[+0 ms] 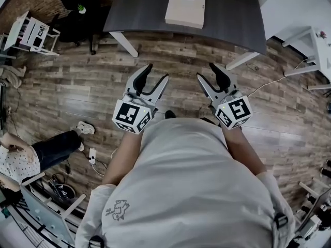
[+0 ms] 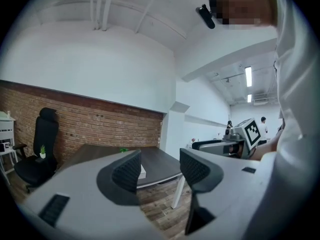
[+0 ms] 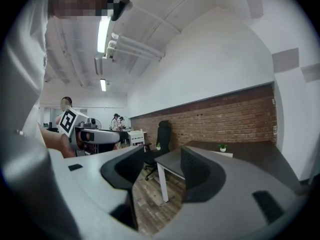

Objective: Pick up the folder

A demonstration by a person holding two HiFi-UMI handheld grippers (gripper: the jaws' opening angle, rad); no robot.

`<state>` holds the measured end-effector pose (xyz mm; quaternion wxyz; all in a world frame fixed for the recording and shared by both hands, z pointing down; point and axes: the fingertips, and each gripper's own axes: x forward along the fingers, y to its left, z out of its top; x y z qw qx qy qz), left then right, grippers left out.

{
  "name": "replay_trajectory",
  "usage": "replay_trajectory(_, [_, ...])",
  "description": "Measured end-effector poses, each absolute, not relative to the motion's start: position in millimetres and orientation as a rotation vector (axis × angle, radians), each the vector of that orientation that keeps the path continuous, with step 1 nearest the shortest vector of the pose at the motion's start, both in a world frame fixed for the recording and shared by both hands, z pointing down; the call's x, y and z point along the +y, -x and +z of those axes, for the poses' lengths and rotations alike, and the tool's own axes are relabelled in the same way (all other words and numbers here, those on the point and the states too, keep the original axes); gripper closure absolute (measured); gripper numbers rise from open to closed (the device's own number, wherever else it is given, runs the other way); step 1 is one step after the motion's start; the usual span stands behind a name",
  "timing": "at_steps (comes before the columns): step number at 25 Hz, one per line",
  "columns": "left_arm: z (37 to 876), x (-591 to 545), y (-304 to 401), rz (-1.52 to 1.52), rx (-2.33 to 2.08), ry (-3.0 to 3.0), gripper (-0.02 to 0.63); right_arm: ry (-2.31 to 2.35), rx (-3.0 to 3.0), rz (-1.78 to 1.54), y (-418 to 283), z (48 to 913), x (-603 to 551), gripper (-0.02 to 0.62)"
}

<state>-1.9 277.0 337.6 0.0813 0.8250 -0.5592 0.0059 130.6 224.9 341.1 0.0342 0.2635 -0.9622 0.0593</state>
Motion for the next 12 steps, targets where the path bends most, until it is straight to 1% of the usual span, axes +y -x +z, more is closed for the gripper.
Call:
replay_trajectory(6, [338.5,274.5,32.5,0.007,-1.670,-2.455,0.359,-0.776,-2.957,0.204,-95.3,341.8,223.1,0.347])
replay_trajectory(12, [348.5,263.2,37.3,0.012,-1.646,-2.442,0.359,-0.762,-2.945,0.212,-86.2,347.2,212.4,0.347])
